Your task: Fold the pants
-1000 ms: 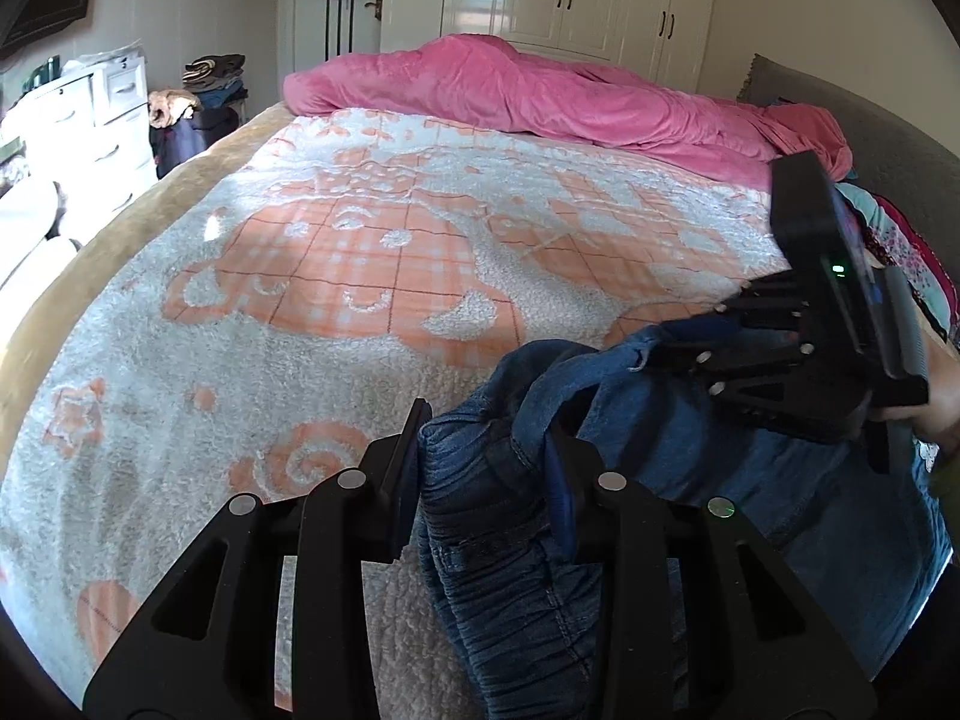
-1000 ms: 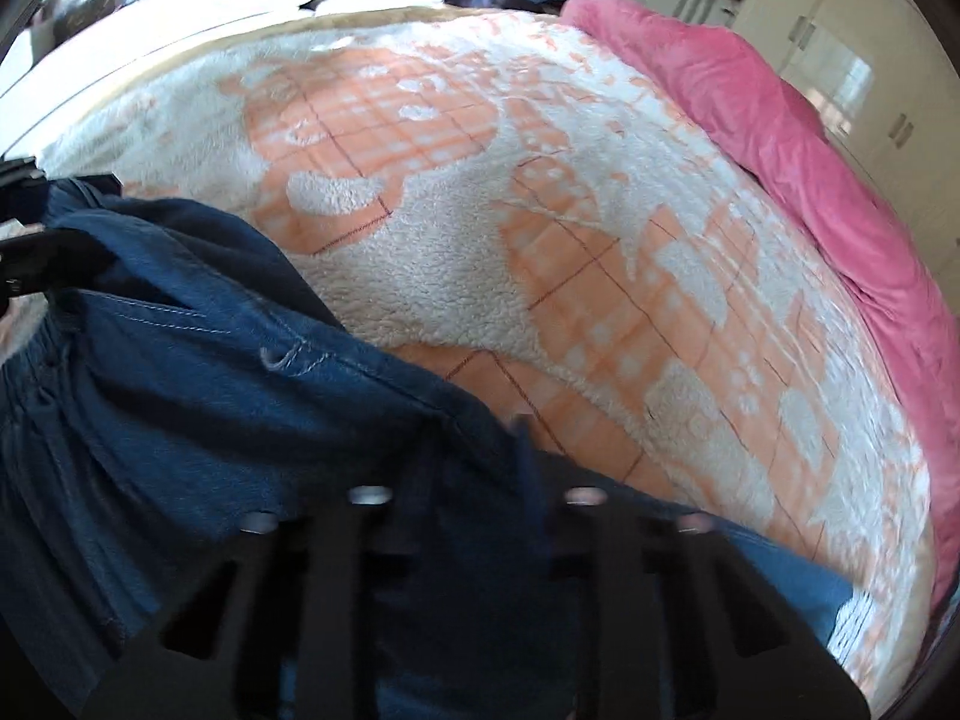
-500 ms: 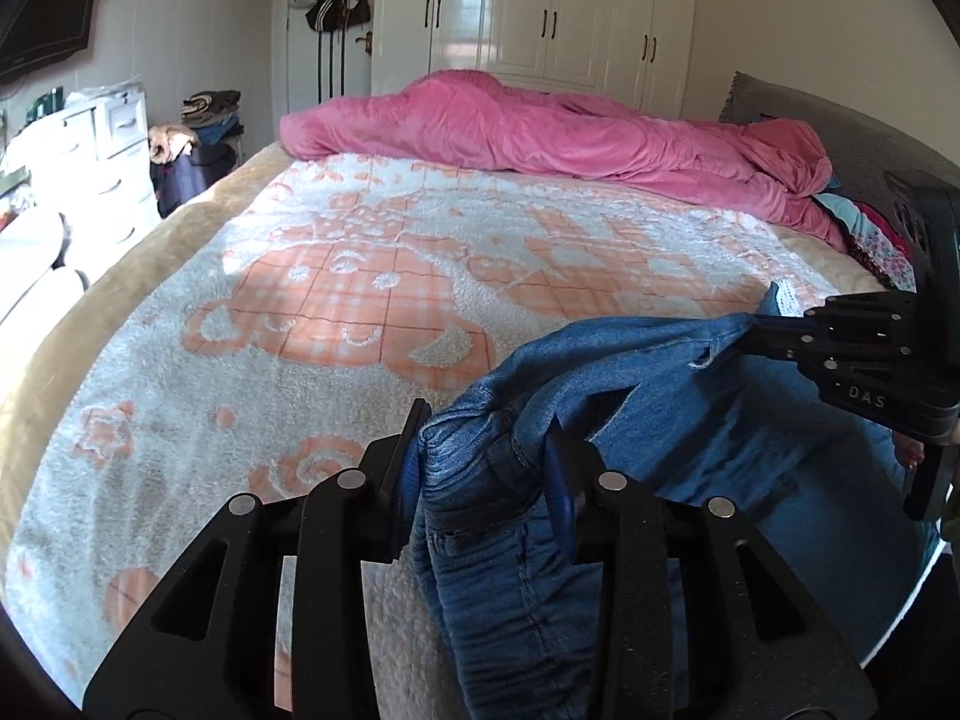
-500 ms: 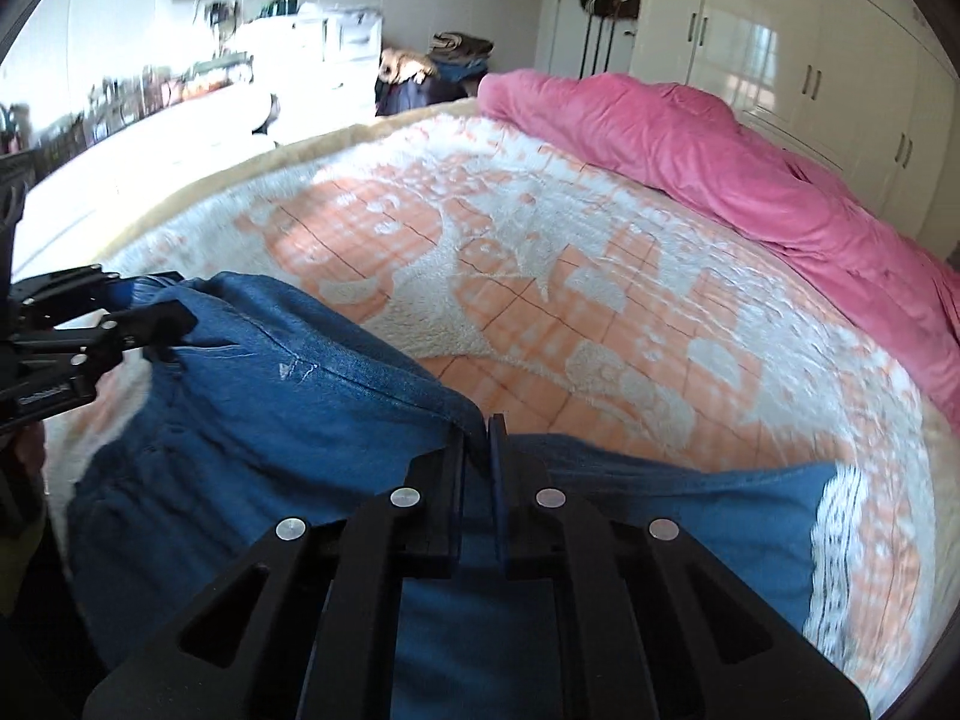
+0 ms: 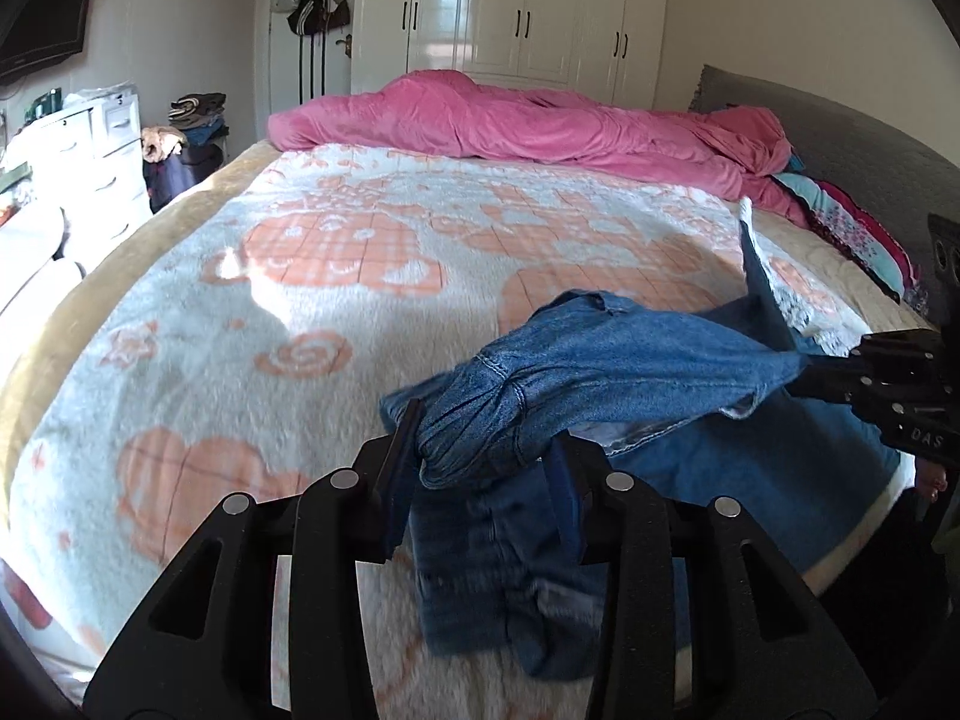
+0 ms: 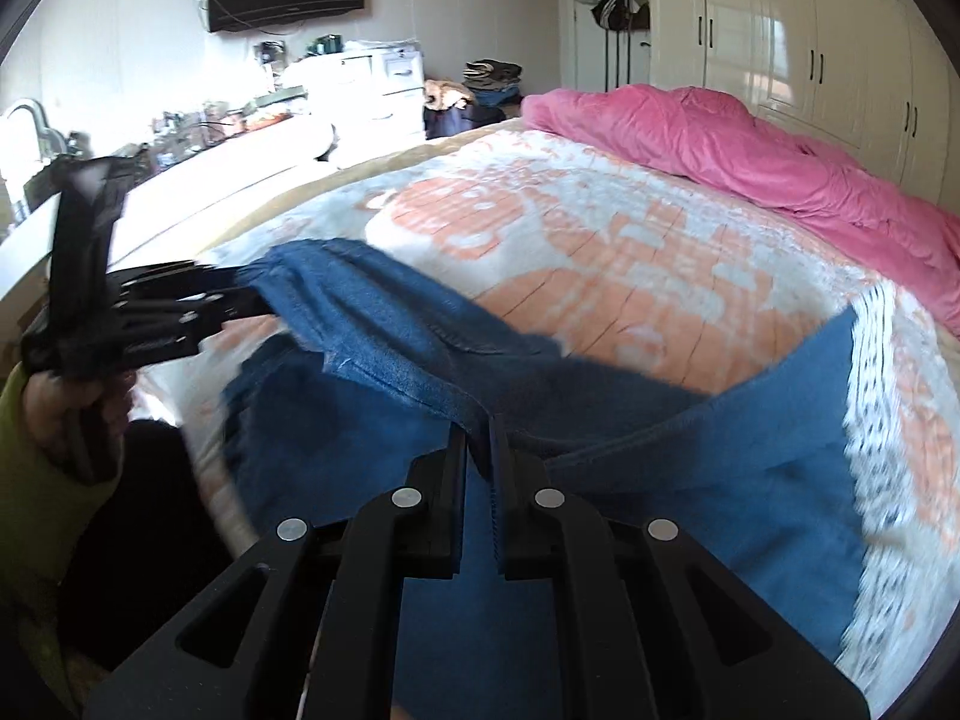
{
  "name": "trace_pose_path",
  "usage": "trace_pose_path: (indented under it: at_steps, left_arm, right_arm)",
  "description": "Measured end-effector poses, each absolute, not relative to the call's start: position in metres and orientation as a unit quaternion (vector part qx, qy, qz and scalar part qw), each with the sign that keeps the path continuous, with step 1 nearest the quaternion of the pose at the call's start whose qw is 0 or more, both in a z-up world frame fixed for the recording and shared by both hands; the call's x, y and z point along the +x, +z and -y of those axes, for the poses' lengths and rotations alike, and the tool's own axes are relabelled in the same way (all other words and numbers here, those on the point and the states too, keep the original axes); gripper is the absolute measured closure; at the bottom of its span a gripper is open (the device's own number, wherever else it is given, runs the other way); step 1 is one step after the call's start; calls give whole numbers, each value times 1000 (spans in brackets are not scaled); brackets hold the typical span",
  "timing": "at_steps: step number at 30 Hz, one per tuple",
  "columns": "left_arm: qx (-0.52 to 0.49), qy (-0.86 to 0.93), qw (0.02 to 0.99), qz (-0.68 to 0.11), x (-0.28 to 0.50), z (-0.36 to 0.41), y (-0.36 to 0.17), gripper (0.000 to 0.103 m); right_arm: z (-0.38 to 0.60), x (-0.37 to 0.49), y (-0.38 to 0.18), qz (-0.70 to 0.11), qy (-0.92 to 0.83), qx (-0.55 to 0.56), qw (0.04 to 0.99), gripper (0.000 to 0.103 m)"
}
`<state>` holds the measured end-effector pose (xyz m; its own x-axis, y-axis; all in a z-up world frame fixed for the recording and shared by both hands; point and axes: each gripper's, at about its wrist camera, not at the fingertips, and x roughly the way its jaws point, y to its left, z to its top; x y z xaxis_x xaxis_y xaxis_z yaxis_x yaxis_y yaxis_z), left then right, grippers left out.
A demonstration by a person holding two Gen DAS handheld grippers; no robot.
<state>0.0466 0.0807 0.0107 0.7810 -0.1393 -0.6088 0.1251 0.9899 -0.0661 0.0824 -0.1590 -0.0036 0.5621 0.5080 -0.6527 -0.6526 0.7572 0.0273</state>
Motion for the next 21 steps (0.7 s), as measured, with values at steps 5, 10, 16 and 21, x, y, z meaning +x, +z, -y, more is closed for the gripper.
trace_pose_path:
  at_steps: [5,10,16,21]
  left_arm:
    - [18,-67,938,-341,25,-77,4,71]
    - [11,-65,926,-371,10,-83,-7,69]
    - [9,-57,918,-393,3,-87,-16,68]
    - [-13,-50,909,-415,-2,-97,-26,63]
  right_arm:
    - [159,48,-18,-342,349,-101,867,97]
    - [153,25,-38,-364,362,-99,853,97]
    - [144,15,-48,-374,373,-112,842,97]
    - [142,15,-60,-386,381,-114,832,96]
